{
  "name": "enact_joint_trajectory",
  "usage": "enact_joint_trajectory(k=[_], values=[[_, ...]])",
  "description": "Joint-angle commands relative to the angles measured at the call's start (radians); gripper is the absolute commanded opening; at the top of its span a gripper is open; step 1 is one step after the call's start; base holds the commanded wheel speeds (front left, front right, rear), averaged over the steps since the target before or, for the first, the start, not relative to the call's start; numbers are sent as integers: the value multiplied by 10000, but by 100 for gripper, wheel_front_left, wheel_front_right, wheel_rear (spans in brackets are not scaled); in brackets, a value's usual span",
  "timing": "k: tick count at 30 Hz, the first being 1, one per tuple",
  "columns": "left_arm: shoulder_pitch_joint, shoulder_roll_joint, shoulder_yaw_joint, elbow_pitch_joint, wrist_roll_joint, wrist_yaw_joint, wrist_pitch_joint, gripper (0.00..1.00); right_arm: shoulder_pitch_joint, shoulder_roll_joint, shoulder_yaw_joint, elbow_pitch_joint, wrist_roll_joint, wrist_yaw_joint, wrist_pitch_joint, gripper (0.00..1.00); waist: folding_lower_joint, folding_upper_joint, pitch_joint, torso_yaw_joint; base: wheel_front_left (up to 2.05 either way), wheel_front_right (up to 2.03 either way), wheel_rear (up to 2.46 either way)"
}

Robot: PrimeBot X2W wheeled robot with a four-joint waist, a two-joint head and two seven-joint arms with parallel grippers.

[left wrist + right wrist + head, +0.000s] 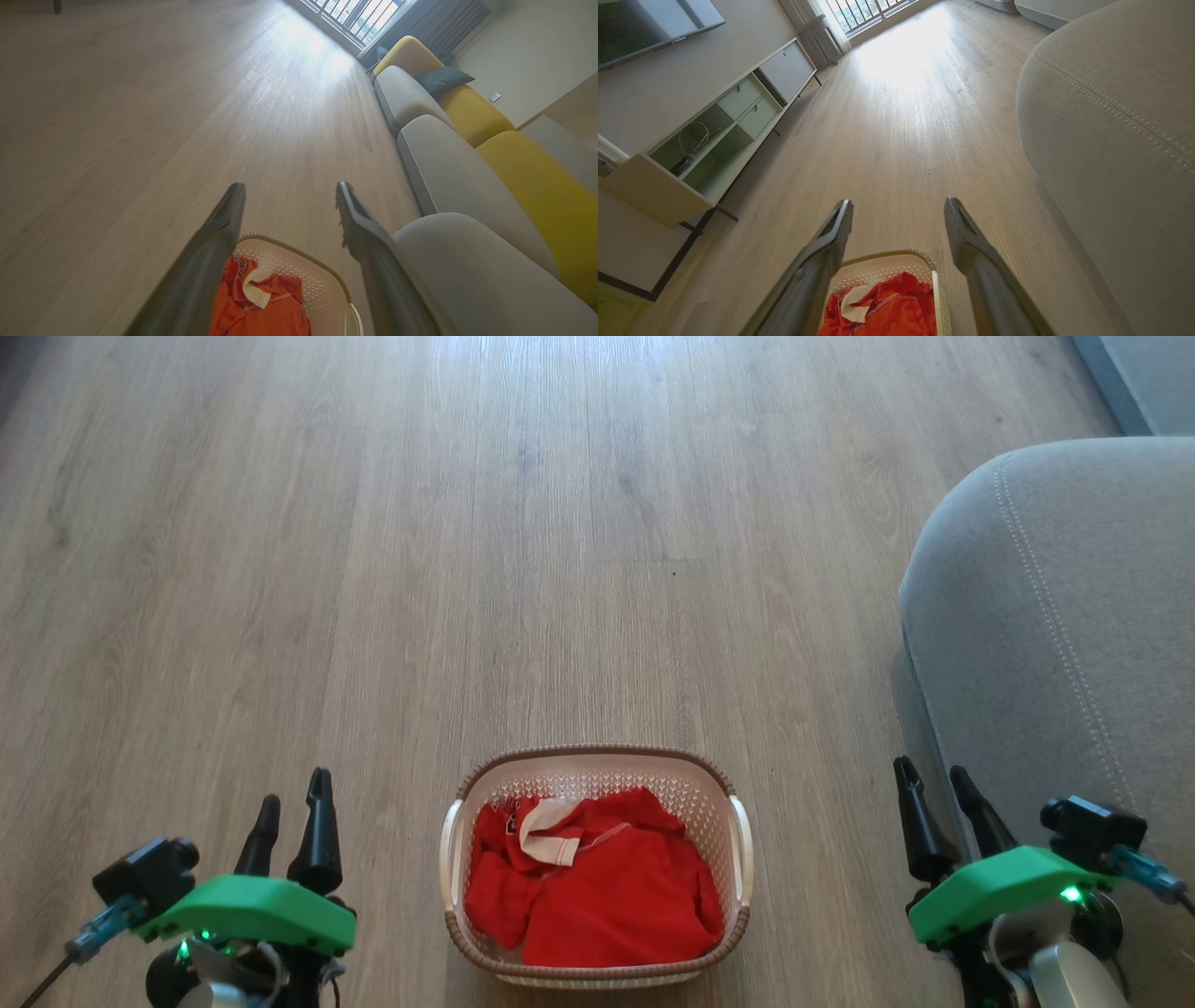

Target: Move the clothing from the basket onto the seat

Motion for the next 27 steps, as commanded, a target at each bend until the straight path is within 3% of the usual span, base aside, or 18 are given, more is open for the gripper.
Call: enact_joint_trajectory(k=[1,27], values=[[-399,104,151,-418,382,44,-183,100,-535,-150,160,-259,-389,-1,-164,100,0,0,4,0,0,0,0],[-322,125,44,-721,3471,363,-914,100,-690,-148,392,198,-3316,-1,-903,100,0,0,13,29,0,0,0]])
